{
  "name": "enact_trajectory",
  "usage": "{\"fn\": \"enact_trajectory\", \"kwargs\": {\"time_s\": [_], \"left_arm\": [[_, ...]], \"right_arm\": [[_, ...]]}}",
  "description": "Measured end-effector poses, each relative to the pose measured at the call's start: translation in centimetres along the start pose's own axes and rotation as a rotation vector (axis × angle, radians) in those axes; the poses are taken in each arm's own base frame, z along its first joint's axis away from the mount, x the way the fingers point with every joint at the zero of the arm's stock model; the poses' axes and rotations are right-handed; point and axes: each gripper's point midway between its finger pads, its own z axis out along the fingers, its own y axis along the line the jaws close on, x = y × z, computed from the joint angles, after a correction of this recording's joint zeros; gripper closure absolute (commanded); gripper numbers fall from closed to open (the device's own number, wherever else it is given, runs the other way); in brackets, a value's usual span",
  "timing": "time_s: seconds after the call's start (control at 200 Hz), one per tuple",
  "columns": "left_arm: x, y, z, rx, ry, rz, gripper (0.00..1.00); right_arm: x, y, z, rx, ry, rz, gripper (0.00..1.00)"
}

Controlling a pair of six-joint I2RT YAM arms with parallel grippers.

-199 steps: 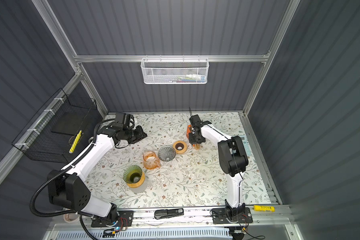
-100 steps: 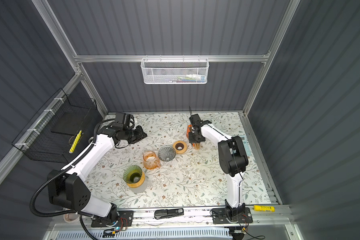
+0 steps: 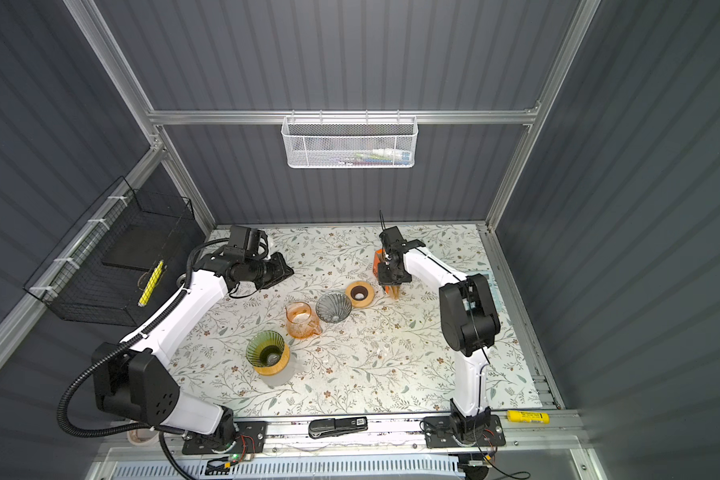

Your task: Place the coffee filter in the dripper

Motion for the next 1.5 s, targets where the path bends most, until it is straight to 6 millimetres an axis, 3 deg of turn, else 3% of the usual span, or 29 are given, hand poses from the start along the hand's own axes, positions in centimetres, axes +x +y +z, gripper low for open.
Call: {"fn": "enact_trajectory", "kwargs": {"time_s": [0.81, 1.501], "left_arm": [[0.2, -0.6, -1.9, 0.035, -0.049, 0.017, 0.86], [0.2, -0.9, -2.8, 0.056, -0.077, 0.028, 0.85]], "right_arm": [[1.5, 0.7, -3.2, -0.007, -0.016, 0.010, 1.00], [4.3, 1.4, -5.2, 0.013, -0.020, -0.006, 1.00]]}}
